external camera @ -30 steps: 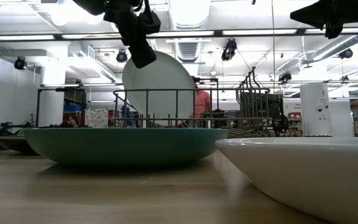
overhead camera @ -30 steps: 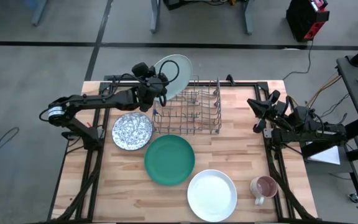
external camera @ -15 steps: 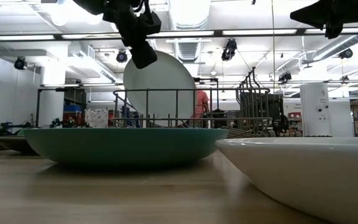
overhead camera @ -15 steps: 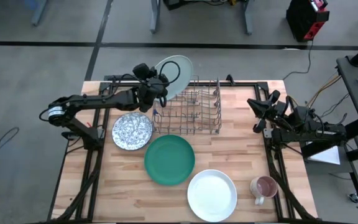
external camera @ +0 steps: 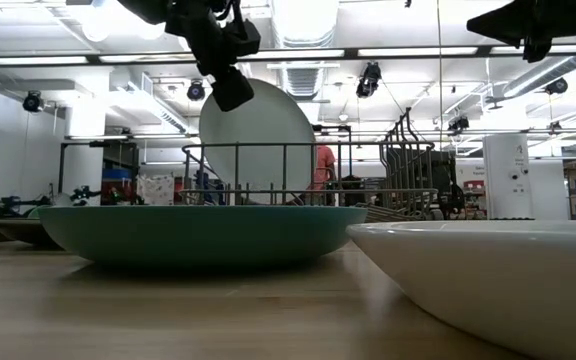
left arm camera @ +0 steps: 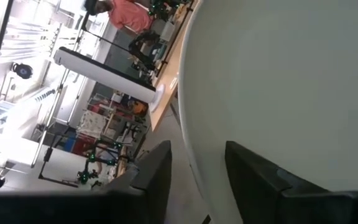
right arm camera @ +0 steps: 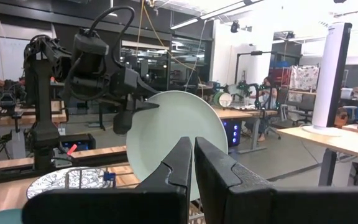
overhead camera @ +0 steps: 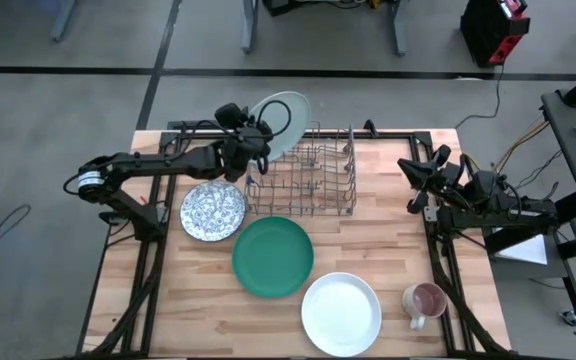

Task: Sort dishes
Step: Put the light blue plate into the dish rack

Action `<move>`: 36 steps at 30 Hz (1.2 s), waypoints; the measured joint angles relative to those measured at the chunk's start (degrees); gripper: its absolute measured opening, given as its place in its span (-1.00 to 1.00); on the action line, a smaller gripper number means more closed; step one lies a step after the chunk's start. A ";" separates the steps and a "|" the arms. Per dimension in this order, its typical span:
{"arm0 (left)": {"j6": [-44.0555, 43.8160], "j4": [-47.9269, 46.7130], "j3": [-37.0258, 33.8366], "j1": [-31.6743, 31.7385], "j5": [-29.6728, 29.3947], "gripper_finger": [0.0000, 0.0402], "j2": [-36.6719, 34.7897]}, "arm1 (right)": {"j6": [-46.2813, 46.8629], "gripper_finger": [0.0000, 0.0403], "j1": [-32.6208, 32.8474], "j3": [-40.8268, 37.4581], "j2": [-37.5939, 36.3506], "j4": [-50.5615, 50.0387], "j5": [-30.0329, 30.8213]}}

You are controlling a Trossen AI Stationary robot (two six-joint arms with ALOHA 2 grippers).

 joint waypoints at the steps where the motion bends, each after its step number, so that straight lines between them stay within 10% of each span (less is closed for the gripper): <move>1: 0.03 0.01 0.00 -0.02 0.00 -0.27 0.00 | 0.00 -0.94 0.01 0.00 0.00 0.01 0.00; 36: -1.51 -2.85 3.32 -0.63 -5.27 0.35 -0.02 | -0.04 -0.94 0.02 0.00 -0.02 0.00 0.02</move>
